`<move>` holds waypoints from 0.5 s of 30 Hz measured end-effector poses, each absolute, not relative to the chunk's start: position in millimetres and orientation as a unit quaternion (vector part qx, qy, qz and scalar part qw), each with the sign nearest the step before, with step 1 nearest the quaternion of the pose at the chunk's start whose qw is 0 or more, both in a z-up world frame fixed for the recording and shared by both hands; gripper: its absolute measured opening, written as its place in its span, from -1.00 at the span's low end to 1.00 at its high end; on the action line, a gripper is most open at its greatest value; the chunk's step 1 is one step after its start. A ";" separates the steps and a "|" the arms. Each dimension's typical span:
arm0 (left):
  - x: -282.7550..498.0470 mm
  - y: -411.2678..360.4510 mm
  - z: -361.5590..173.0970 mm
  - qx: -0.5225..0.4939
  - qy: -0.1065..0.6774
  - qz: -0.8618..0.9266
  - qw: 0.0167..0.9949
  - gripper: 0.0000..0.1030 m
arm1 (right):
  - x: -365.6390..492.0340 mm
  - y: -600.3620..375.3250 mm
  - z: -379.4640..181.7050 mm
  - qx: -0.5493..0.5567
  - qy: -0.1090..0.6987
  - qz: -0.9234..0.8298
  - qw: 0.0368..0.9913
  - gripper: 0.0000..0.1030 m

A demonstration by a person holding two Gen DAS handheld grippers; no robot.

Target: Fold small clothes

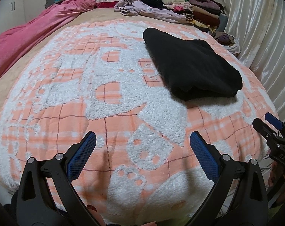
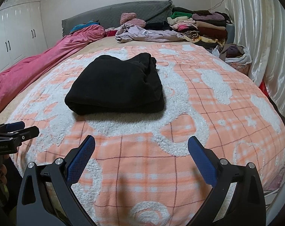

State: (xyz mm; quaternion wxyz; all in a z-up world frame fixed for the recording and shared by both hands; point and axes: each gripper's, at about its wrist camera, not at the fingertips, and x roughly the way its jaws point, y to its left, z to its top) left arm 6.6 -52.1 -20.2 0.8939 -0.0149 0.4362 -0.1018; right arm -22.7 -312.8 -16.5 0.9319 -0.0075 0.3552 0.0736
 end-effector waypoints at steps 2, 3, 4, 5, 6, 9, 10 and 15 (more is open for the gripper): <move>6.9 -51.8 -19.9 -0.013 0.437 -0.100 0.894 0.81 | -22.9 -312.9 -16.0 -0.006 0.354 0.074 0.932 0.91; 7.0 -51.8 -20.1 -0.012 0.437 -0.098 0.894 0.81 | -22.7 -313.0 -16.1 -0.007 0.354 0.074 0.932 0.91; 6.8 -51.8 -19.9 -0.011 0.438 -0.097 0.894 0.81 | -22.8 -312.7 -16.0 -0.007 0.354 0.073 0.932 0.91; 6.5 -52.1 -19.8 -0.010 0.438 -0.095 0.894 0.81 | -22.9 -312.9 -15.9 -0.008 0.354 0.073 0.932 0.91; 6.5 -52.1 -19.6 -0.010 0.438 -0.094 0.894 0.81 | -23.3 -313.0 -15.1 -0.007 0.354 0.073 0.932 0.91; 6.4 -52.1 -19.2 -0.009 0.437 -0.095 0.895 0.81 | -23.2 -313.0 -15.2 -0.008 0.355 0.073 0.932 0.91; 6.3 -52.4 -19.1 -0.009 0.437 -0.095 0.895 0.81 | -23.3 -313.2 -15.2 -0.007 0.354 0.073 0.932 0.91; 6.2 -52.8 -18.5 -0.009 0.436 -0.095 0.895 0.81 | -23.2 -313.2 -15.2 -0.008 0.355 0.074 0.932 0.91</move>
